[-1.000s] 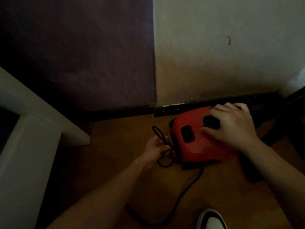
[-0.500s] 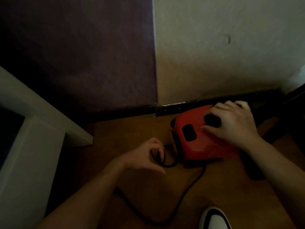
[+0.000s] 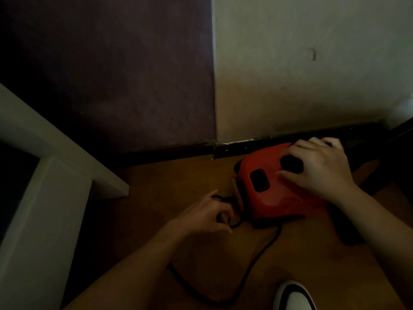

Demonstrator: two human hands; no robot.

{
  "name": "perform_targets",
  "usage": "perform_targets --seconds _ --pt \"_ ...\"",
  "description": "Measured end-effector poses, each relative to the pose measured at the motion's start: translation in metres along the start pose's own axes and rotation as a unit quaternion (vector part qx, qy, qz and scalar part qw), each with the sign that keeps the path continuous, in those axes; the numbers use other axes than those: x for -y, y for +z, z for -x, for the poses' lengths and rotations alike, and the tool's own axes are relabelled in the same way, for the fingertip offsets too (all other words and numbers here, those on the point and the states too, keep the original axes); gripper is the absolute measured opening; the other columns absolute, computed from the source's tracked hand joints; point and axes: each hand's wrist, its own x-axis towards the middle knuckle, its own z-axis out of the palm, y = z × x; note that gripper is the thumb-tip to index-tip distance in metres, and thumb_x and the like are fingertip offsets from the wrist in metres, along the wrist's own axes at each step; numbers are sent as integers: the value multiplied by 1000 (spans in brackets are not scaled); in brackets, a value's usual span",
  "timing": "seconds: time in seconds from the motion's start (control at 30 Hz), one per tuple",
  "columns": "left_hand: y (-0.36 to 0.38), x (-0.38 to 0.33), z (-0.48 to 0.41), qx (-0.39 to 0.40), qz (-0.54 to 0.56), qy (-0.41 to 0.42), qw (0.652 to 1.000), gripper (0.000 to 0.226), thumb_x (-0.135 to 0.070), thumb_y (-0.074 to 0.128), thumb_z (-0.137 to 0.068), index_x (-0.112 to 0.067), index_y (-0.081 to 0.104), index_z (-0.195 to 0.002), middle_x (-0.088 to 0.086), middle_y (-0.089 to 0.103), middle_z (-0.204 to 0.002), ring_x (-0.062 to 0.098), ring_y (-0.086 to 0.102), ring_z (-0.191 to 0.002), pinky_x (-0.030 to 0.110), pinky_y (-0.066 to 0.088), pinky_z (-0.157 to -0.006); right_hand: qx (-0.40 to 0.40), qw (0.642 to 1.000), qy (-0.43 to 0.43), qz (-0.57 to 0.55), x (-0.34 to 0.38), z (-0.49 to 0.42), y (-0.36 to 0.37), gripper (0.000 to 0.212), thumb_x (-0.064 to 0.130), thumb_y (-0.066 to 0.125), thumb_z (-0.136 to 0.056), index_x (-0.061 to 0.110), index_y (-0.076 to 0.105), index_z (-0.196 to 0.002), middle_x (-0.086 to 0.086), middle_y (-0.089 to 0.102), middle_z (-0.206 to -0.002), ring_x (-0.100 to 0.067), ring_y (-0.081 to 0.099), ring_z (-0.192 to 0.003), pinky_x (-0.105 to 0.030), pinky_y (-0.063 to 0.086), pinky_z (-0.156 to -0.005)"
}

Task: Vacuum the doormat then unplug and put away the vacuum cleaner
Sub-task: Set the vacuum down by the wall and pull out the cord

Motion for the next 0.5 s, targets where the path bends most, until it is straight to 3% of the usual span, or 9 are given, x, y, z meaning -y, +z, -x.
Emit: perform_targets --seconds 0.13,0.23,0.3,0.4,0.5 --pt "3 1 -1 21 -12 -21 999 32 -37 75 -84 -19 66 -109 -9 73 -106 0 66 -96 30 -7 -122 -1 1000 -1 -1 1 0 0 38 53 84 -71 27 73 -96 2 69 -95 -29 63 -94 -46 36 -94" --pt "7 5 -4 12 -25 -38 999 18 -22 70 -88 -15 70 -105 -5 75 -99 4 67 -94 35 6 -125 -1 1000 -3 -1 1 0 0 38 52 84 -71 26 73 -97 2 70 -95 -29 64 -94 -47 37 -94" --pt "10 9 -5 11 -13 -57 998 24 -28 71 -87 -17 70 -108 -6 75 -102 3 66 -99 35 9 -125 0 1000 -2 -2 0 -1 0 38 53 83 -71 27 73 -97 2 69 -95 -29 63 -94 -46 36 -94" --pt "17 10 -5 50 -50 -62 996 50 -52 72 -81 -19 65 -118 -8 72 -113 3 59 -116 34 -6 -122 -4 1000 -1 -4 0 0 1 38 52 85 -71 27 73 -97 2 69 -94 -29 63 -93 -46 35 -93" --pt "22 13 -8 69 -59 -58 994 39 -41 72 -86 -18 67 -117 -7 74 -110 3 61 -114 41 -6 -124 -5 1000 -1 -3 0 1 2 38 53 84 -72 26 73 -98 2 69 -95 -29 63 -93 -47 37 -94"
